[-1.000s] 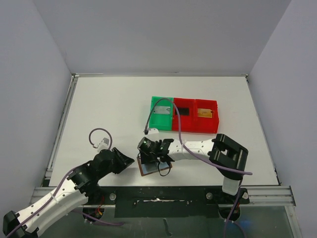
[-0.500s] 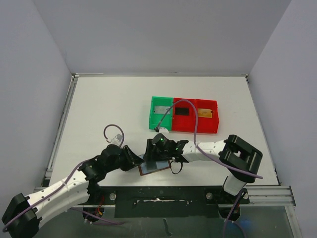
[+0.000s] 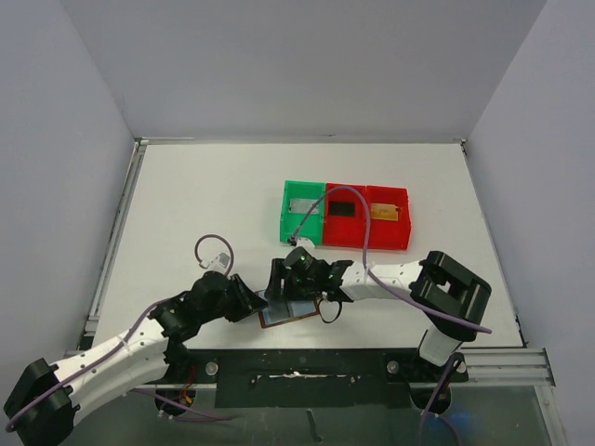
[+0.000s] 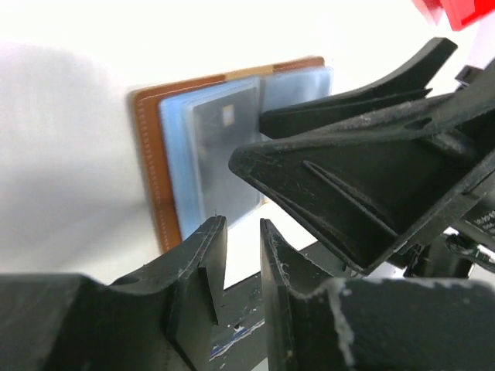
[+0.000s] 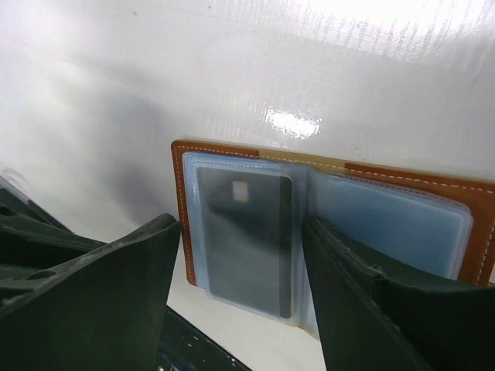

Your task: Take the credit cards out of the card holder

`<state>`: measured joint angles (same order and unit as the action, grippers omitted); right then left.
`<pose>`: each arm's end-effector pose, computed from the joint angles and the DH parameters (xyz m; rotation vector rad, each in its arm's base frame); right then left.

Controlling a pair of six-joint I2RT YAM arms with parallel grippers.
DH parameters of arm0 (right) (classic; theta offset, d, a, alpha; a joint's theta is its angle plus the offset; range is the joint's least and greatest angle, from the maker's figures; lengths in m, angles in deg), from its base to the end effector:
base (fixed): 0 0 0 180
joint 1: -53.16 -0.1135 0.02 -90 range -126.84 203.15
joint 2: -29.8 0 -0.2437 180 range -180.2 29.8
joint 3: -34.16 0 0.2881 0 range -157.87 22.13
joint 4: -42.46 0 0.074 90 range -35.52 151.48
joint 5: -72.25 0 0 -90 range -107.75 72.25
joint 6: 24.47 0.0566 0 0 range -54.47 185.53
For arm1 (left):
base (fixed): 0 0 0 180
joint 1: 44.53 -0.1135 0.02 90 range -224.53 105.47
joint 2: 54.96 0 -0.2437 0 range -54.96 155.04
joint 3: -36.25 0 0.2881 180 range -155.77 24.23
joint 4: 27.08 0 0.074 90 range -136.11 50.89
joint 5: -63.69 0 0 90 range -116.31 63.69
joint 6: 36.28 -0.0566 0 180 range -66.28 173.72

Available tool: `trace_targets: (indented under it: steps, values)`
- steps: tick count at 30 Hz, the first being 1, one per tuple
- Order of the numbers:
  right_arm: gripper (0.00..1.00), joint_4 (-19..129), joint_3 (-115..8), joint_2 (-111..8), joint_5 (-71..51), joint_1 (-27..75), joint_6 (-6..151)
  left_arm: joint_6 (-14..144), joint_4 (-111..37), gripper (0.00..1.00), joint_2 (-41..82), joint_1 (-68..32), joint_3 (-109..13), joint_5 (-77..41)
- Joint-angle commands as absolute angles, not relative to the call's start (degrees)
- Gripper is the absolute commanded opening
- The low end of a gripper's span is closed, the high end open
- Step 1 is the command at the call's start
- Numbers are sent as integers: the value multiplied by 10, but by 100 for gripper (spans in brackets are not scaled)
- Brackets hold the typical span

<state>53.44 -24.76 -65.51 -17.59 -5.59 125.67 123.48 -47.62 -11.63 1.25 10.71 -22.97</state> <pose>0.1881 0.3103 0.0891 0.0304 2.6270 0.8846 0.1507 -0.1596 0.1118 -0.4851 2.4541 -1.0634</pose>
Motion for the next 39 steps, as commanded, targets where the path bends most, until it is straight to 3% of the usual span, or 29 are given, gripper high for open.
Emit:
trace_targets:
  steps: [1, 10, 24, 30, 39]
  values:
    - [67, 669, -311, -676, -240, -78, 1217, 1254, -588, 25, -171, 14, 61, -319]
    - [72, 825, -460, -700, -349, -130, 1175, 1311, -754, 29, -298, 13, 15, -414]
    - [67, 882, -521, -821, -337, -143, 1150, 1285, -750, 30, -283, 13, -7, -408]
    - [56, 800, -447, -772, -294, -128, 1165, 1280, -733, 30, -292, 13, 5, -394]
    - [52, 602, -288, -689, -179, -68, 1211, 1235, -594, 30, -227, 13, 47, -284]
